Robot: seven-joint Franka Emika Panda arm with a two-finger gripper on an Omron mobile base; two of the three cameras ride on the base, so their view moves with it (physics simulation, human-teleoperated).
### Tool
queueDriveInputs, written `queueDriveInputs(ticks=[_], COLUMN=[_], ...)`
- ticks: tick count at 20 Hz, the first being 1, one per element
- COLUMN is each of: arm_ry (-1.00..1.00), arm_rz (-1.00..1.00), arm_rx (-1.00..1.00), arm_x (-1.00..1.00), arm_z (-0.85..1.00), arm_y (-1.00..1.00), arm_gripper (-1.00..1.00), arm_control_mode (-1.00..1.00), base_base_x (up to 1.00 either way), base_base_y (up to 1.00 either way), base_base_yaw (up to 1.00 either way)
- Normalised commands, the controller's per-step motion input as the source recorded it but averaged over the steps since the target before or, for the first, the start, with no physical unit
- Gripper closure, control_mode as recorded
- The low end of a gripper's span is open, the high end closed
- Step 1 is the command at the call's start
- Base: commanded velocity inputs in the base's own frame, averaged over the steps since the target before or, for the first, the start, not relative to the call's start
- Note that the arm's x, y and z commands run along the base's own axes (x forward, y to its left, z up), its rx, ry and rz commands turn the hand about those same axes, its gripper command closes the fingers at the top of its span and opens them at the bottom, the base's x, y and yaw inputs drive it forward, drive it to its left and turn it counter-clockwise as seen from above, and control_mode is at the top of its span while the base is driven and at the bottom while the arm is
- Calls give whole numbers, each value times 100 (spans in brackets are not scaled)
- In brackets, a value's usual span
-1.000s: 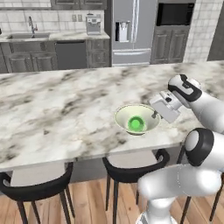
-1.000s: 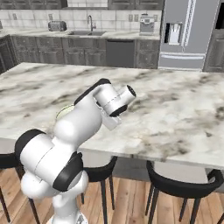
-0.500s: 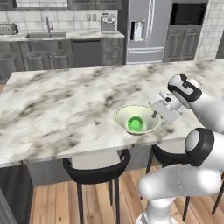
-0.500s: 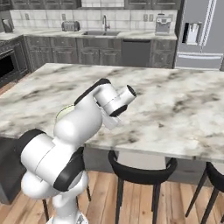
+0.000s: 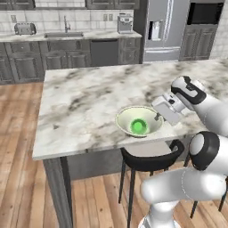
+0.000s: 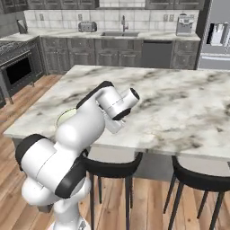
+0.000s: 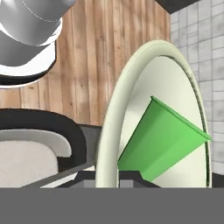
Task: Place the cup inside the bowl on the dining table and move the bowl to any counter.
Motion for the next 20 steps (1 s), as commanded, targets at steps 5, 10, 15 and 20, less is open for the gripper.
queueDriveInputs(ticks=[5,10,15,20], arm_ry=[0,0,0,0], arm_rz=[0,0,0,0], arm_rx=[0,0,0,0], arm_x=[0,0,0,0], arm_z=[0,0,0,0], arm_y=[0,0,0,0], arm_gripper=[100,100,100,100], arm_control_mode=[100,100,100,100], base_base_x=[-10,-7,-4,-9], base_base_y=[100,100,100,100], base_base_yaw=[-2,-2,-3,-2])
